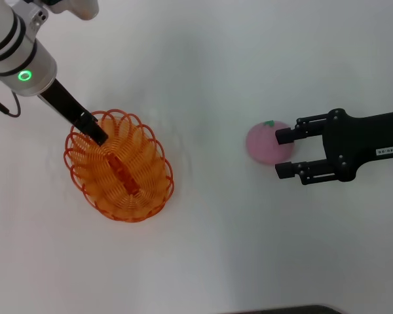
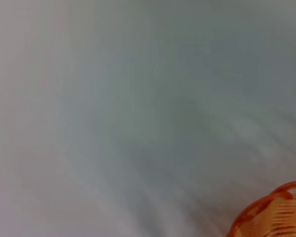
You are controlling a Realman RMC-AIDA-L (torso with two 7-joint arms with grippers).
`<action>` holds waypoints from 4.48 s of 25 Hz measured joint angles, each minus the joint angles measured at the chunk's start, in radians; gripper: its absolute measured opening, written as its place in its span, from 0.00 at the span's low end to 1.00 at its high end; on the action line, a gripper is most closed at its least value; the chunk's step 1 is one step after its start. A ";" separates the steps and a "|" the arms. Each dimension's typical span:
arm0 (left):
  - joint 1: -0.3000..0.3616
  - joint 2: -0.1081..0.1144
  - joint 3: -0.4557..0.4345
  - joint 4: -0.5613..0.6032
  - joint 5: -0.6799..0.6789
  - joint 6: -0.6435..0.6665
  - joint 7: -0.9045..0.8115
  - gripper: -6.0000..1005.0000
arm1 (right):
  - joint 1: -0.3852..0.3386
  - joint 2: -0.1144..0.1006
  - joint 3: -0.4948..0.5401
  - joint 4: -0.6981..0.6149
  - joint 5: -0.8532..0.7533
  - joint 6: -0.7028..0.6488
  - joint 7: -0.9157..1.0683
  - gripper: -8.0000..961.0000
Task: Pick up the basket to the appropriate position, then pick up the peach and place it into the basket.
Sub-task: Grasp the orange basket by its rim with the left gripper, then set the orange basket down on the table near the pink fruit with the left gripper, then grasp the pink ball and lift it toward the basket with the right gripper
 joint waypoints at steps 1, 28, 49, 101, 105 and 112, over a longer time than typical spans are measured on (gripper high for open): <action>0.000 -0.001 -0.001 0.002 0.000 -0.004 0.000 0.80 | 0.000 0.000 0.000 0.000 0.000 0.000 0.000 0.72; -0.005 0.000 -0.009 0.029 0.000 0.026 0.004 0.12 | 0.002 0.000 0.004 -0.001 0.003 0.006 0.000 0.72; -0.003 -0.011 -0.144 0.377 -0.002 0.288 -0.080 0.06 | 0.000 -0.008 0.008 -0.001 0.006 0.000 -0.043 0.73; 0.285 -0.045 -0.284 0.309 -0.218 -0.065 -0.395 0.28 | 0.016 -0.034 0.060 -0.013 0.009 0.052 -0.135 0.73; 0.316 -0.049 -0.283 0.380 -0.241 -0.054 -0.314 0.48 | 0.019 -0.034 0.064 -0.013 0.009 0.054 -0.112 0.73; 0.401 -0.052 -0.288 0.537 -0.345 -0.036 -0.109 0.50 | 0.028 -0.028 0.090 -0.009 0.010 0.076 -0.073 0.73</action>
